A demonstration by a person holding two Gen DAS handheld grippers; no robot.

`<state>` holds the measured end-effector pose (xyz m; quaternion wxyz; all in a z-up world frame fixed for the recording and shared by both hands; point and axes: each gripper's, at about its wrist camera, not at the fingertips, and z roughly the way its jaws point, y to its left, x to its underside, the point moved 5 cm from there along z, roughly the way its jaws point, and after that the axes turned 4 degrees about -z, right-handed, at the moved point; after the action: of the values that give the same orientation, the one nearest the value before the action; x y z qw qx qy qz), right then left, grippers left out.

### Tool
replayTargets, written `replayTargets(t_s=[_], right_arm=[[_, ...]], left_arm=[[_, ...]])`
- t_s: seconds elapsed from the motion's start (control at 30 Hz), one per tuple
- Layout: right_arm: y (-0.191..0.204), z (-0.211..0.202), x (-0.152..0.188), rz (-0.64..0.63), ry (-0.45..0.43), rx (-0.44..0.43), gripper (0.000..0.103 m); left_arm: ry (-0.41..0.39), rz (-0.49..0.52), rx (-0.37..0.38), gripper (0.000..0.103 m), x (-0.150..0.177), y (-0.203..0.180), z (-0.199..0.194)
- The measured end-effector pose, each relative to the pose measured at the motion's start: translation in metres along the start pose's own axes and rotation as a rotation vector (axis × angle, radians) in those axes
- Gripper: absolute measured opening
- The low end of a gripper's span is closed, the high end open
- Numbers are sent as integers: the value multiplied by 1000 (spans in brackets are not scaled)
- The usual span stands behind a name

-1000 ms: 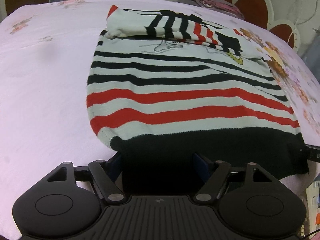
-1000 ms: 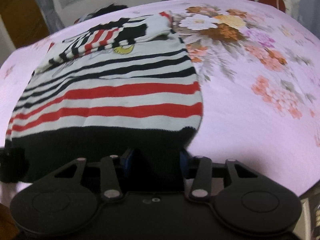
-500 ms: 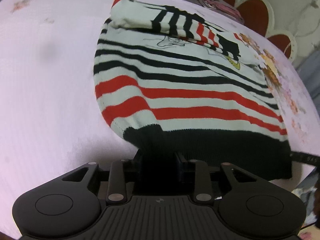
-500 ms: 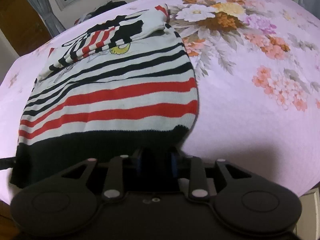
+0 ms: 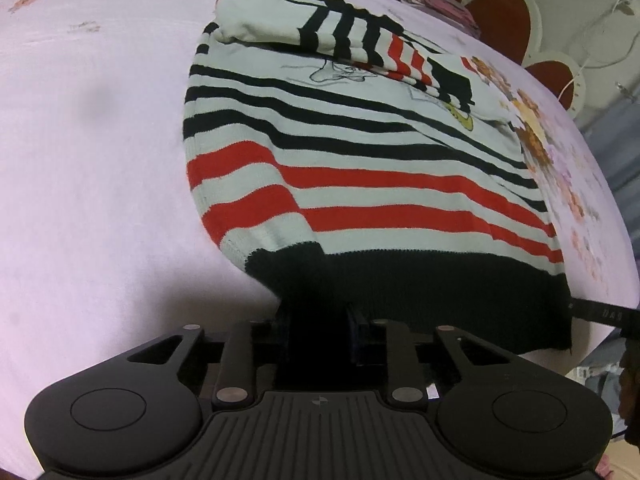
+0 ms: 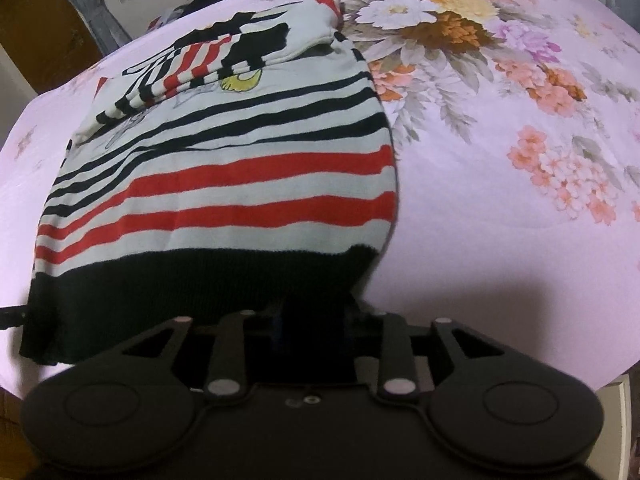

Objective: Fold small clothes

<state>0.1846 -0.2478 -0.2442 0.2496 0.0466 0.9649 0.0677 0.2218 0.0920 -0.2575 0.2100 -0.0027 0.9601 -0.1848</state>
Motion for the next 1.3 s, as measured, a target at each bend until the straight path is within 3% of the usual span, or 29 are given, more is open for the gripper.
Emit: replayTargets(t_s=[0.03,0.13,0.17,0.47,0.83,0.87,1.1,1.3], right_arm=[[1,0,0,0,4,2,32],[2,-1,-3,33,5,-24,15],[1,-2,-5,42,3,-35,12],[7,-27,-31,55,-66,-130,10],[15,-44,-128,47,-230,-233,10],[16,-42,-138,42,-239,-239,10],[20,-19,-192,48,-263,-276,10],[17,5,-233,100,-276,-292,10]], left_arm=[[-5,5,1,25,0,-2,0],[-16,20,11,24,-2,-5,-2],[-19,20,19,19,-3,-5,-3],[-116,65,79,16,-30,-16,-26],[-298,57,132,14,-128,-36,-45],[-308,54,130,6,-136,-37,-44],[-356,27,118,6,-189,-39,-25],[-389,-52,109,6,-230,-31,-2]])
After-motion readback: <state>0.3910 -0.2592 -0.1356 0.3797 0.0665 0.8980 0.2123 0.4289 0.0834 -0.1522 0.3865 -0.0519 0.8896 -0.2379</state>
